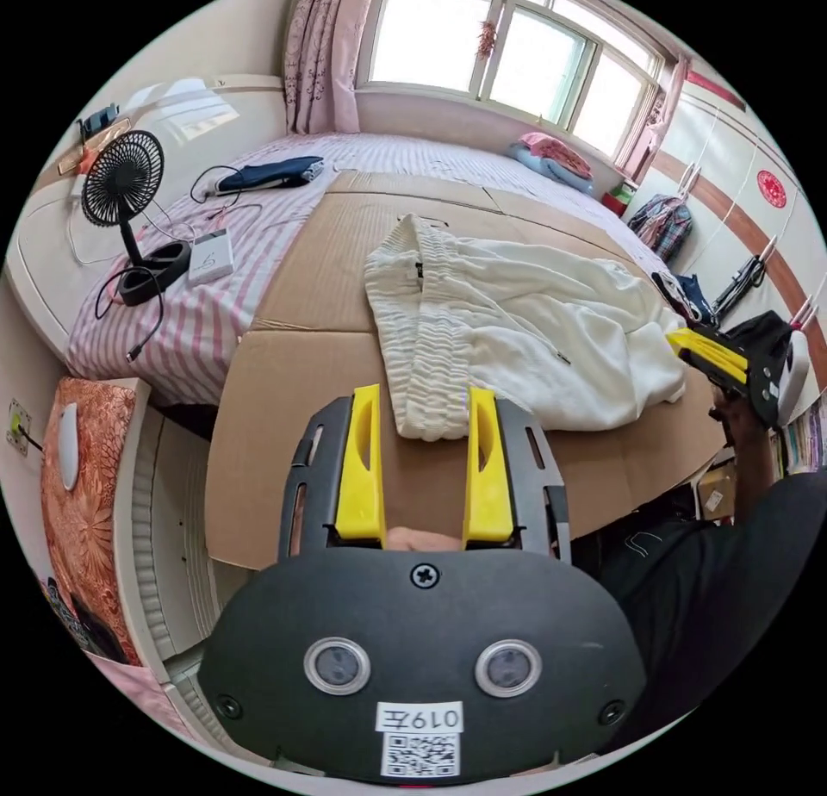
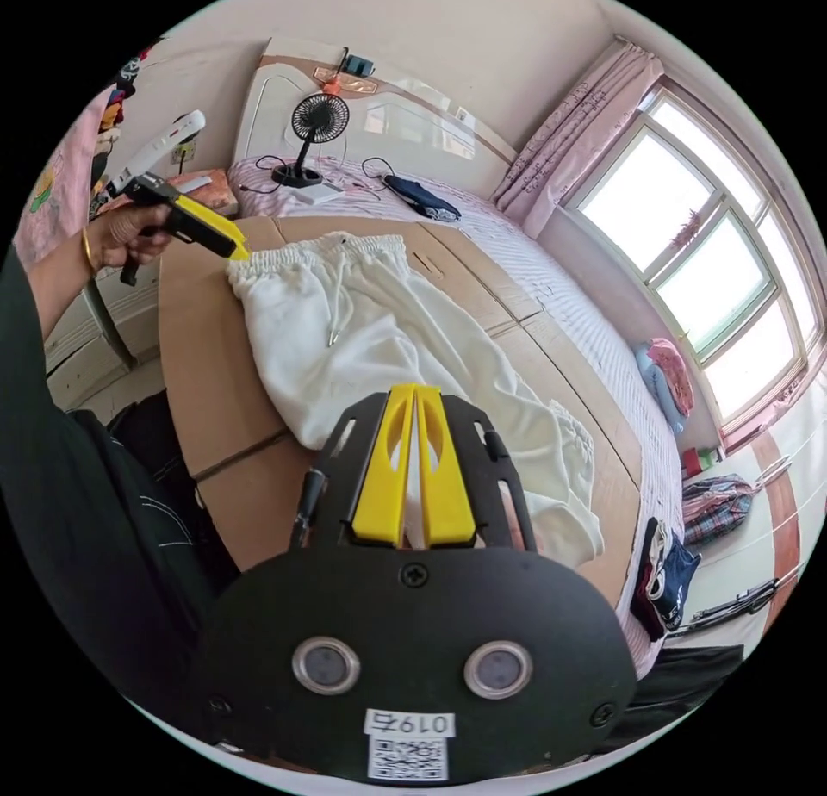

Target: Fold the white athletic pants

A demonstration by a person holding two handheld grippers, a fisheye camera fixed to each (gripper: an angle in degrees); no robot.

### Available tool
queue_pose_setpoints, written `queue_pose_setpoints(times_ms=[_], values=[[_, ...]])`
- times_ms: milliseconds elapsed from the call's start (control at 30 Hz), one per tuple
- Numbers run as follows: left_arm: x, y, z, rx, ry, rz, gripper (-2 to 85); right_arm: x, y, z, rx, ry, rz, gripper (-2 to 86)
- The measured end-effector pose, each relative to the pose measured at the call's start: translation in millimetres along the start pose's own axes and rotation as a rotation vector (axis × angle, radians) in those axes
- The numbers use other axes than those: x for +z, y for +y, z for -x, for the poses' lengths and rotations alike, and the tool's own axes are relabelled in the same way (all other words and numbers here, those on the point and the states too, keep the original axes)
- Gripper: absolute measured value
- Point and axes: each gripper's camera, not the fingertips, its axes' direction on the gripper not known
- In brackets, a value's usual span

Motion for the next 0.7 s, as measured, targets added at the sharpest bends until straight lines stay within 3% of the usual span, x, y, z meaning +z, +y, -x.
queue_pose_setpoints(times_ms=[100,167,333,600,700], values=[[12.5,2.9,2.5,0.029,-0.015,0.055,13.1,2.3,-9.5,-32.2,0.089,-0.091,-0.094,-0.6],[21.8,4.1,2.4,0.053,-0.063,0.089,12.9,11.0,-25.8,-51.5,0.051,-0.221,-0.168,0.2],[18.4,9.3,14.1,0.095,-0.107,0.086,12.5,59.1,-78.2,-83.0,0.004,-0.304,-0.216,7.2],[1.3,20.7,65.7,-0.071,-0.031,0.069,12.2,202.3,-157.9,-136.2,0.060,-0.420,0.004,7.2],[-16.7,30.1,86.1,-0.173,-0.050,-0.025,11.6,249.5,-182.1,-145.7,0.057,-0.541,0.097,9.1]])
